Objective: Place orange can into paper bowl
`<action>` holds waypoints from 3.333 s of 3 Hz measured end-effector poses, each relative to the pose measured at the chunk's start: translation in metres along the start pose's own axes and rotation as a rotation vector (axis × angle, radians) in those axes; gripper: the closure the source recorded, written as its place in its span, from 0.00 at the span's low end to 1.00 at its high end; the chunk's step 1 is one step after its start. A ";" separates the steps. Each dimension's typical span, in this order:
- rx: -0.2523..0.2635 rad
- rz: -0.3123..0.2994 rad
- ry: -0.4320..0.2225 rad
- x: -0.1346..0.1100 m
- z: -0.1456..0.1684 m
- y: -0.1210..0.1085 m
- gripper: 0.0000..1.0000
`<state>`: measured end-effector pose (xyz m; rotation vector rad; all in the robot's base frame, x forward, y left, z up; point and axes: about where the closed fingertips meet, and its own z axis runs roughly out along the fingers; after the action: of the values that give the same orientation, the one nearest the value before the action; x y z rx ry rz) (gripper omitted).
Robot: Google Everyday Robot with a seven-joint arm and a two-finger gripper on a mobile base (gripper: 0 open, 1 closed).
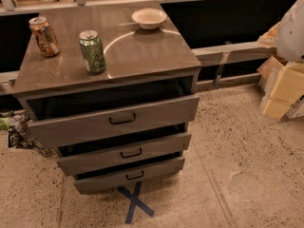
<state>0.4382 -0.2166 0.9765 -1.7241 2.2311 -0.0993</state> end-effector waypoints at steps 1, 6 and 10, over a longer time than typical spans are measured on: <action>0.000 0.000 0.000 0.000 0.000 0.000 0.00; -0.042 0.195 -0.571 -0.215 0.083 -0.136 0.00; 0.104 0.225 -0.935 -0.338 0.071 -0.202 0.00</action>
Offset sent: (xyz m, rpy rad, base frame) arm 0.0678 0.0312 0.0214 0.2961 -0.1111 -0.0059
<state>0.7215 0.0610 1.0291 -1.0936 1.6328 0.5228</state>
